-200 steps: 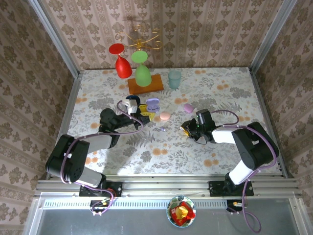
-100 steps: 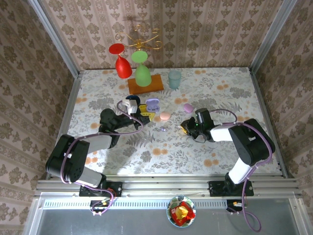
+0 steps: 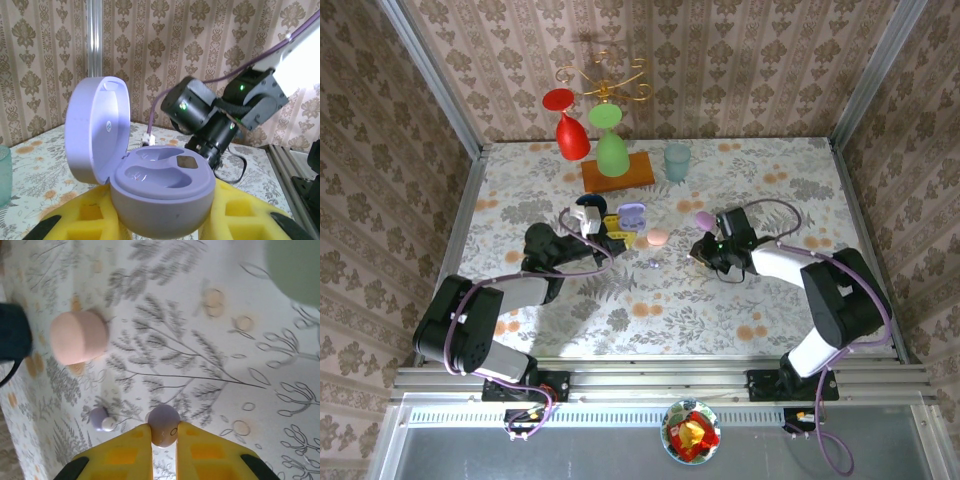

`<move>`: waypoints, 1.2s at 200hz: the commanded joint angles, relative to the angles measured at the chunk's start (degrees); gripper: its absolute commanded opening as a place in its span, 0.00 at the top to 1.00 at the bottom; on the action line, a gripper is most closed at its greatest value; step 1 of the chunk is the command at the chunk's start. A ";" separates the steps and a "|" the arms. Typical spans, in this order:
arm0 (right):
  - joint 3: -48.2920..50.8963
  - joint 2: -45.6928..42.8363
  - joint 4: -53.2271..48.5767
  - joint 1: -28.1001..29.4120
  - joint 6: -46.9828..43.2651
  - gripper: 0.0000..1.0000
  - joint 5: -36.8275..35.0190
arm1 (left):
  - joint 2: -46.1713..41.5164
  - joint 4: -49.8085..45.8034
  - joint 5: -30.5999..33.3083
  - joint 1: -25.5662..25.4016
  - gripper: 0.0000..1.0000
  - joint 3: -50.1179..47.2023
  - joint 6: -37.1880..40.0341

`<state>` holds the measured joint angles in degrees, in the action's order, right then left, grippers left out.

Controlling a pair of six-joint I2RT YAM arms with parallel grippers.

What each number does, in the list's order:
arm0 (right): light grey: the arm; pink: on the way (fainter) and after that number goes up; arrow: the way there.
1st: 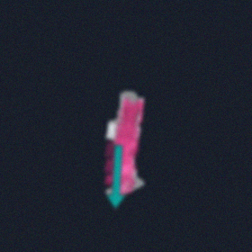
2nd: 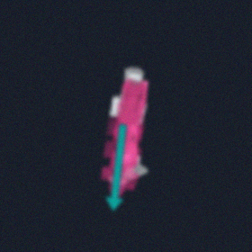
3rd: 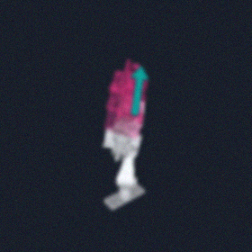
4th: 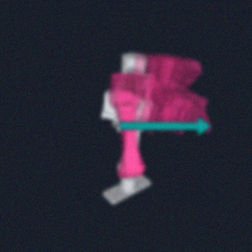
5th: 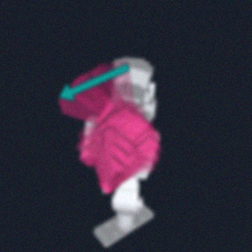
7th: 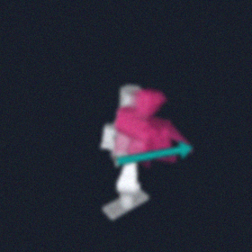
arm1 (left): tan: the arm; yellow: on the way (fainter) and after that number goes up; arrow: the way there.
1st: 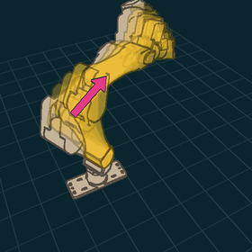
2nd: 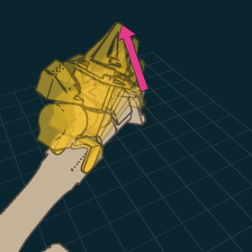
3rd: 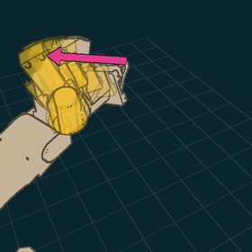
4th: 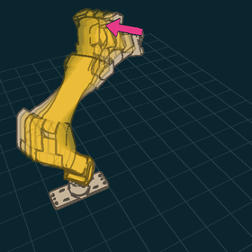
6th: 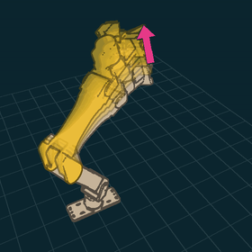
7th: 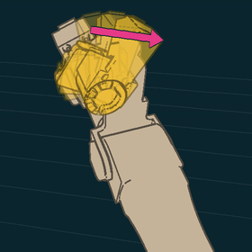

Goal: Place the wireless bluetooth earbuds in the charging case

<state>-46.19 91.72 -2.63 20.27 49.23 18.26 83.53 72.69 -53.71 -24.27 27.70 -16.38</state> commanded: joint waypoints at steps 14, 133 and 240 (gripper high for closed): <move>-8.12 -4.50 -19.34 0.21 -22.65 0.82 2.01 | -0.32 1.36 1.32 0.31 0.76 -1.30 3.91; -32.95 -10.69 -45.26 10.31 -44.16 0.82 0.44 | 0.94 1.30 1.05 -0.42 0.76 -2.39 7.42; -51.96 -0.38 -53.35 15.92 -51.17 0.82 0.13 | 1.22 1.34 -1.48 -1.28 0.76 -1.69 6.54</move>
<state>-94.11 88.47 -51.24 35.40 1.39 19.42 84.49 72.51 -53.17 -25.06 25.89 -10.39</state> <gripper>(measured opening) 0.181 0.299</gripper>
